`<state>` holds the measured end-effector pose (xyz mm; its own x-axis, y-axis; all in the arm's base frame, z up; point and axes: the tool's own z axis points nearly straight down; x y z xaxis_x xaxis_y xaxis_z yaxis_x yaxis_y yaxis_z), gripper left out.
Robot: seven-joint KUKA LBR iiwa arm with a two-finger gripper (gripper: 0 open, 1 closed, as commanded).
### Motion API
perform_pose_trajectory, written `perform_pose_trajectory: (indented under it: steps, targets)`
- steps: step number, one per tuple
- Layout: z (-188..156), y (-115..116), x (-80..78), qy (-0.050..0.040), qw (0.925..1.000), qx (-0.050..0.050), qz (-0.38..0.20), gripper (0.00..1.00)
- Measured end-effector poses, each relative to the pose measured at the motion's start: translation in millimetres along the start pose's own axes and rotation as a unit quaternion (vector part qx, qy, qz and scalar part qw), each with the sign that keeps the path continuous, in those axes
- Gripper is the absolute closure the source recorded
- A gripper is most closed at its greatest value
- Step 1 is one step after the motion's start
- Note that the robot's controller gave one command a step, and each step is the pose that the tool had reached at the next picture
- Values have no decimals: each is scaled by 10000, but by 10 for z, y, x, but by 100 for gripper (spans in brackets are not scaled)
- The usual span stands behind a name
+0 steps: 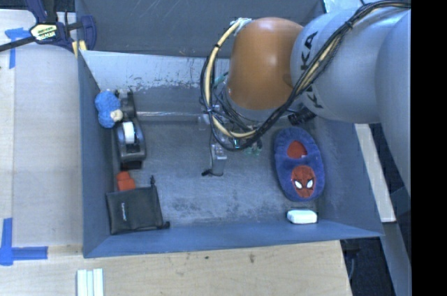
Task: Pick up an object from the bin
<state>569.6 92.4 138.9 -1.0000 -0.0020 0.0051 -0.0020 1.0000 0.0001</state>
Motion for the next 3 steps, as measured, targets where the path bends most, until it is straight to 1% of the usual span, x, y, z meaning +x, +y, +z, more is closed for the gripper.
perform_pose_trajectory:
  steps: [1, 2, 3]
  targets:
    - [714, 544, 509, -2, 9787, -5, -2053, 0]
    - [383, 1095, 648, -54, 8970, 2, -4420, 0]
    - [286, 1360, 769, -61, 8722, 4, -4891, 0]
